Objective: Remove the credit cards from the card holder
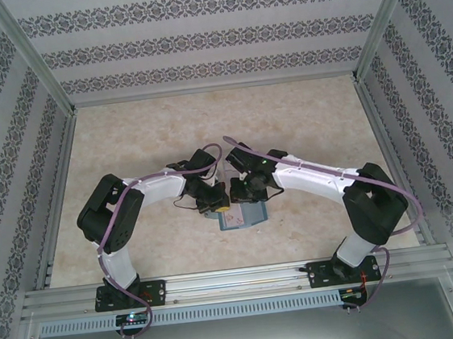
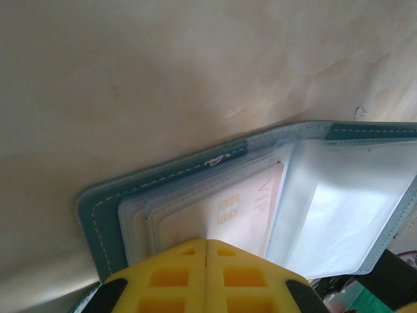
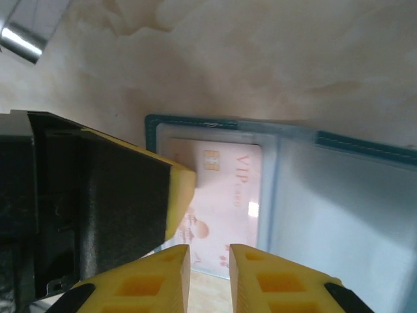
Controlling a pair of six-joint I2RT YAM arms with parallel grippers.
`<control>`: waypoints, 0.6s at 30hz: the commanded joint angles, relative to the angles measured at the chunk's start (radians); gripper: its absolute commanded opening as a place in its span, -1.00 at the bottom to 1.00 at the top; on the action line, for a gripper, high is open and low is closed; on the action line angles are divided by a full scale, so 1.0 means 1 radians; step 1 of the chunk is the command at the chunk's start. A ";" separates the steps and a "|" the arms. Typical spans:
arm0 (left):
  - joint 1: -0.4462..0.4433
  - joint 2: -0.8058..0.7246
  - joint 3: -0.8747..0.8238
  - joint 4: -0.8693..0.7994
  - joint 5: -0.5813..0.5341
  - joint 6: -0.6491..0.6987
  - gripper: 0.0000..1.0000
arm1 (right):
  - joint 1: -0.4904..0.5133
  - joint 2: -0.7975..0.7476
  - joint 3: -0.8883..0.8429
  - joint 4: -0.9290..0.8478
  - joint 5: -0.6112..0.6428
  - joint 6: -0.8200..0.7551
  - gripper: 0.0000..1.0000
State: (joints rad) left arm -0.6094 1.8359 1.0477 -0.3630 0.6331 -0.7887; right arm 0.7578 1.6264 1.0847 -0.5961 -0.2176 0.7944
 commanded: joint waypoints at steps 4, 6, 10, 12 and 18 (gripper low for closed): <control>-0.014 0.009 0.013 -0.040 -0.012 0.017 -1.00 | -0.032 0.036 -0.086 0.127 -0.081 0.053 -0.58; -0.014 0.008 0.014 -0.038 -0.012 0.016 -1.00 | -0.045 0.045 -0.112 0.143 -0.086 0.052 -0.58; -0.013 0.009 0.014 -0.035 -0.010 0.015 -1.00 | -0.066 0.067 -0.153 0.156 -0.084 0.044 -0.59; -0.014 0.009 0.011 -0.036 -0.010 0.013 -1.00 | -0.075 0.069 -0.168 0.145 -0.062 0.035 -0.59; -0.014 0.010 0.010 -0.031 -0.007 0.012 -1.00 | -0.086 0.067 -0.164 0.089 -0.008 0.009 -0.59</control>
State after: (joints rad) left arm -0.6094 1.8359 1.0477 -0.3626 0.6346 -0.7887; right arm 0.6827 1.6878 0.9260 -0.4625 -0.2745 0.8272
